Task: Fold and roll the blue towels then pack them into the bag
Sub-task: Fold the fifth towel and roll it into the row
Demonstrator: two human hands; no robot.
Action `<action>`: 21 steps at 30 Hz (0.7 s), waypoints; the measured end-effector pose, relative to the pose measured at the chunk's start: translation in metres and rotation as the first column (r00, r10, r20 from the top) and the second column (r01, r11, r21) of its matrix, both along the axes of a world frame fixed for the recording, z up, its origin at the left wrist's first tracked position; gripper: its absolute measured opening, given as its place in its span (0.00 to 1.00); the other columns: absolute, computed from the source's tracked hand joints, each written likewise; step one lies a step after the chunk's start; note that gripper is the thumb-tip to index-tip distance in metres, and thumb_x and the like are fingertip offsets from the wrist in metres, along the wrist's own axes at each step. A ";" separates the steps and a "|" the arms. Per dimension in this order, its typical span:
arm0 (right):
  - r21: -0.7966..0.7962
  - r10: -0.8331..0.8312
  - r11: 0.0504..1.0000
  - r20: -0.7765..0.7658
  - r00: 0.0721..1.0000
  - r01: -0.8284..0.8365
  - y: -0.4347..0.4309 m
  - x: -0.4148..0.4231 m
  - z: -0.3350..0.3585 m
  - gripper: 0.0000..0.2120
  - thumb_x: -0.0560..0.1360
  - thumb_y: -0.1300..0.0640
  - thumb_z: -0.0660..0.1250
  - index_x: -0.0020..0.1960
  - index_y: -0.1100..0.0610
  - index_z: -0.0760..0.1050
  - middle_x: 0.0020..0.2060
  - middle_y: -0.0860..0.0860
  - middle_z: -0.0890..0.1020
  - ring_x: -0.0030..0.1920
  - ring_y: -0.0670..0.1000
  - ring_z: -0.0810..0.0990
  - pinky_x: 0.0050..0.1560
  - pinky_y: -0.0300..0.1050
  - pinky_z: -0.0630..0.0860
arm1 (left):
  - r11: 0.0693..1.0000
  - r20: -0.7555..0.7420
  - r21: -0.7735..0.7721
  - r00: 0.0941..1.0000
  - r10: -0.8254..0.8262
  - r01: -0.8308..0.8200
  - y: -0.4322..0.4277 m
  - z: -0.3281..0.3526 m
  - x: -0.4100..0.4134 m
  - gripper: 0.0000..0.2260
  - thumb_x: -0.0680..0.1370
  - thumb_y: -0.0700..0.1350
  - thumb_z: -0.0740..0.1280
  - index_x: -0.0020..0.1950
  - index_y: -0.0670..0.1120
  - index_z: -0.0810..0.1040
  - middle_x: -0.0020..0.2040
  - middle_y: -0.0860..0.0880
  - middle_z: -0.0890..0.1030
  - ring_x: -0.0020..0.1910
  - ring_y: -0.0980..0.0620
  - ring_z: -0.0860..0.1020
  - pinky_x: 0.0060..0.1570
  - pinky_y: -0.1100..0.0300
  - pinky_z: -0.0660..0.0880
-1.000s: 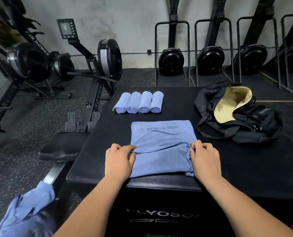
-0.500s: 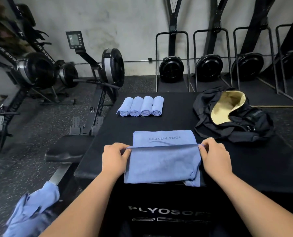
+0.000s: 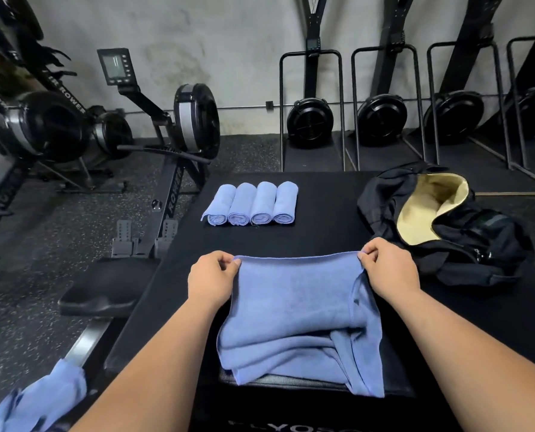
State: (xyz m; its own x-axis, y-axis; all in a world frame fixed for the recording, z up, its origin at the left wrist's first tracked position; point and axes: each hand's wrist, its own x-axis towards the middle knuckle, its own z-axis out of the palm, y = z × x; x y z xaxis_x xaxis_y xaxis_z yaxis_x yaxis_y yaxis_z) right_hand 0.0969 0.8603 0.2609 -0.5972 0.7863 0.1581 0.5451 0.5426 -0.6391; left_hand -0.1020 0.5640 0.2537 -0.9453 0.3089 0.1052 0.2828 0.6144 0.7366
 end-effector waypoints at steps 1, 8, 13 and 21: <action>0.001 -0.004 1.000 0.012 1.000 0.004 0.003 -0.005 -0.003 0.06 0.78 0.50 0.71 0.43 0.45 0.76 0.36 0.43 0.83 0.45 0.52 0.81 0.45 0.52 0.78 | 1.000 -0.007 0.000 1.000 0.004 -0.004 0.004 -0.003 -0.005 0.04 0.80 0.52 0.73 0.46 0.54 0.83 0.41 0.57 0.84 0.44 0.53 0.83 0.49 0.54 0.78; 0.223 -0.006 0.975 0.013 1.000 0.003 0.001 -0.016 -0.047 0.04 0.79 0.51 0.70 0.46 0.46 0.77 0.40 0.45 0.77 0.47 0.55 0.72 0.48 0.53 0.71 | 0.997 -0.132 -0.068 0.991 0.010 -0.019 0.015 -0.037 -0.009 0.05 0.80 0.49 0.68 0.52 0.59 0.81 0.37 0.59 0.81 0.47 0.50 0.78 0.53 0.50 0.74; 0.229 -0.033 0.973 0.006 0.999 0.031 0.004 -0.020 -0.055 0.04 0.77 0.52 0.71 0.52 0.48 0.81 0.42 0.46 0.77 0.48 0.55 0.71 0.51 0.55 0.73 | 0.984 -0.159 -0.177 0.987 -0.011 -0.017 0.018 -0.041 -0.011 0.11 0.79 0.50 0.66 0.58 0.59 0.82 0.43 0.58 0.80 0.52 0.49 0.73 0.56 0.51 0.70; 0.208 -0.014 0.978 0.050 0.999 0.003 0.003 -0.020 -0.052 0.01 0.77 0.49 0.70 0.48 0.44 0.79 0.47 0.45 0.77 0.51 0.53 0.71 0.53 0.53 0.70 | 0.989 -0.217 -0.149 0.976 -0.028 -0.005 0.017 -0.044 -0.013 0.04 0.82 0.56 0.66 0.50 0.58 0.78 0.44 0.58 0.78 0.48 0.51 0.75 0.49 0.52 0.66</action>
State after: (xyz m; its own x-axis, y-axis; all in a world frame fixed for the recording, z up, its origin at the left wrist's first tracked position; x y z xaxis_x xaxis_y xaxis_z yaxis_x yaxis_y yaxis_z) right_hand 0.0773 0.8630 0.2084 -0.6021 0.7447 0.2878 0.5794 0.6556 -0.4843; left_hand -0.1145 0.5810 0.2101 -0.9009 0.3475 0.2602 0.4340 0.7077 0.5575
